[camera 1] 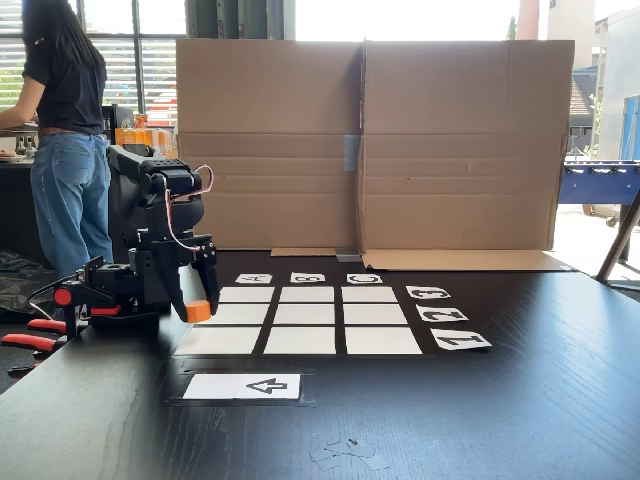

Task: Pick up the round, orange token and place it in the grid on square A1.

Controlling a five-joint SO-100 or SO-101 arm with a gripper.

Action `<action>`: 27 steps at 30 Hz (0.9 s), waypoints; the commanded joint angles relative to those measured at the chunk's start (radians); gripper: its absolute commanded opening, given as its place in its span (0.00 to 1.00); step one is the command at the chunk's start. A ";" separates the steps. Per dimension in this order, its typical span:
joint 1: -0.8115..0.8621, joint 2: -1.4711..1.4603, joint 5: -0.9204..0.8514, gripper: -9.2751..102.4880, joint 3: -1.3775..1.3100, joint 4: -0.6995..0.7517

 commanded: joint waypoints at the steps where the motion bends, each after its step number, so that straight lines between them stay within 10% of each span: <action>1: -0.009 -0.026 -0.005 0.14 -0.005 -0.041; 27: -0.110 -0.192 0.014 0.18 -0.011 -0.181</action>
